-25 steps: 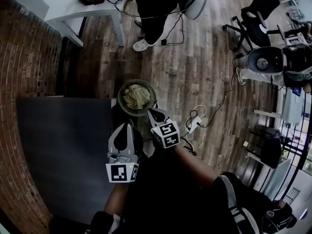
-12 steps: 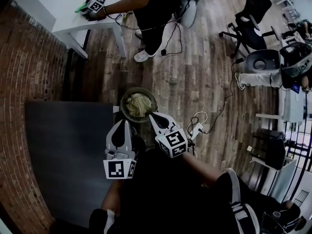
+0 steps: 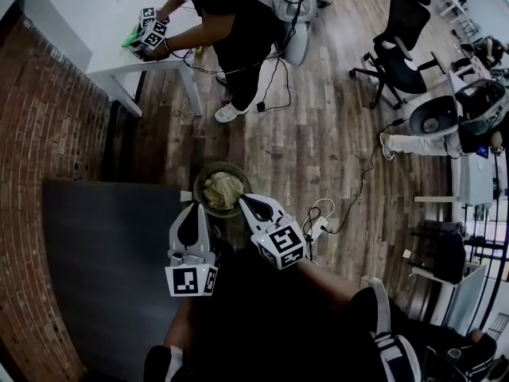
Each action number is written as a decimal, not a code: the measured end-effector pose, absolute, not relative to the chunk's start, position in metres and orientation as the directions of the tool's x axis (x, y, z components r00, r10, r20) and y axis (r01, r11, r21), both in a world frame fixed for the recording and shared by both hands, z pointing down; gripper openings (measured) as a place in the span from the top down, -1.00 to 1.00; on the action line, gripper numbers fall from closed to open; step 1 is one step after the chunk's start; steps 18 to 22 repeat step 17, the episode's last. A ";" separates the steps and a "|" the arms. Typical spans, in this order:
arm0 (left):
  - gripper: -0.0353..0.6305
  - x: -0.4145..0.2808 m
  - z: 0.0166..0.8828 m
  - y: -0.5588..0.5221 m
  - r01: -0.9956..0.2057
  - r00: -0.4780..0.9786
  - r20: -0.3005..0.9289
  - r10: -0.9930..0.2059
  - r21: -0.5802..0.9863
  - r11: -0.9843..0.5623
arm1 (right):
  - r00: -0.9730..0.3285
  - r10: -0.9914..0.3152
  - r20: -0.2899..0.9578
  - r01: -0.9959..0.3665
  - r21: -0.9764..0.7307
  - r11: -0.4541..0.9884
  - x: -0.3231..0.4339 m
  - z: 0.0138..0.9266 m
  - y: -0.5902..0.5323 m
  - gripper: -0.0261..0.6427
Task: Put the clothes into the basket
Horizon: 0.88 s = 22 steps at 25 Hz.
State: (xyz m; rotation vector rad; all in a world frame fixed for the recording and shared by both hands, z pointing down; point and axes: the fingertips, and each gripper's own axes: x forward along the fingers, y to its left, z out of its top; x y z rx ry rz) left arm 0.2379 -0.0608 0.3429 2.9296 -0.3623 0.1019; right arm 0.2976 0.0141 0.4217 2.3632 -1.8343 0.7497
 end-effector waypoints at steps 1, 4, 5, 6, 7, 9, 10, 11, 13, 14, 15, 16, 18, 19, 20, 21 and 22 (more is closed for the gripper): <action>0.88 0.239 0.342 -0.061 -0.249 0.968 0.088 -0.237 0.176 -0.952 | 0.175 -0.898 0.403 -0.925 -0.244 -0.290 0.299 0.420 0.014 0.91; 0.88 0.241 0.338 -0.060 -0.250 0.968 0.083 -0.239 0.172 -0.953 | 0.176 -0.904 0.389 -0.929 -0.238 -0.283 0.302 0.413 0.013 0.91; 0.88 0.241 0.337 -0.059 -0.250 0.968 0.081 -0.239 0.170 -0.953 | 0.176 -0.907 0.383 -0.930 -0.236 -0.281 0.303 0.411 0.013 0.91; 0.88 0.241 0.336 -0.059 -0.250 0.968 0.079 -0.240 0.168 -0.953 | 0.177 -0.909 0.378 -0.931 -0.234 -0.279 0.304 0.408 0.013 0.91; 0.88 0.241 0.335 -0.058 -0.253 0.967 0.077 -0.243 0.165 -0.953 | 0.177 -0.911 0.373 -0.932 -0.232 -0.277 0.305 0.406 0.013 0.91; 0.88 0.240 0.337 -0.059 -0.260 0.965 0.076 -0.251 0.162 -0.952 | 0.179 -0.913 0.367 -0.934 -0.230 -0.275 0.304 0.406 0.013 0.91; 0.88 0.238 0.338 -0.059 -0.263 0.964 0.075 -0.253 0.162 -0.951 | 0.179 -0.913 0.366 -0.934 -0.228 -0.275 0.303 0.406 0.013 0.91; 0.88 0.238 0.340 -0.059 -0.264 0.964 0.074 -0.255 0.162 -0.951 | 0.180 -0.913 0.366 -0.934 -0.227 -0.275 0.303 0.407 0.013 0.91; 0.88 0.238 0.340 -0.061 -0.265 0.964 0.070 -0.257 0.163 -0.950 | 0.182 -0.913 0.366 -0.935 -0.224 -0.276 0.304 0.408 0.012 0.91; 0.88 0.239 0.340 -0.063 -0.266 0.964 0.069 -0.258 0.163 -0.950 | 0.182 -0.913 0.366 -0.935 -0.225 -0.276 0.305 0.407 0.011 0.91; 0.88 0.239 0.339 -0.066 -0.269 0.963 0.069 -0.261 0.163 -0.949 | 0.180 -0.913 0.365 -0.934 -0.228 -0.275 0.306 0.407 0.008 0.91; 0.88 0.238 0.337 -0.069 -0.276 0.961 0.072 -0.267 0.161 -0.948 | 0.176 -0.914 0.365 -0.933 -0.235 -0.273 0.306 0.407 0.004 0.91; 0.88 0.235 0.335 -0.073 -0.283 0.959 0.076 -0.275 0.159 -0.946 | 0.170 -0.916 0.364 -0.932 -0.243 -0.270 0.305 0.406 0.000 0.91; 0.88 0.235 0.335 -0.073 -0.283 0.959 0.076 -0.275 0.159 -0.946 | 0.170 -0.916 0.364 -0.932 -0.243 -0.270 0.305 0.406 0.000 0.91; 0.88 0.235 0.335 -0.073 -0.283 0.959 0.076 -0.275 0.159 -0.946 | 0.170 -0.916 0.364 -0.932 -0.243 -0.270 0.305 0.406 0.000 0.91; 0.88 0.235 0.335 -0.073 -0.283 0.959 0.076 -0.275 0.159 -0.946 | 0.170 -0.916 0.364 -0.932 -0.243 -0.270 0.305 0.406 0.000 0.91; 0.88 0.235 0.335 -0.073 -0.283 0.959 0.076 -0.275 0.159 -0.946 | 0.170 -0.916 0.364 -0.932 -0.243 -0.270 0.305 0.406 0.000 0.91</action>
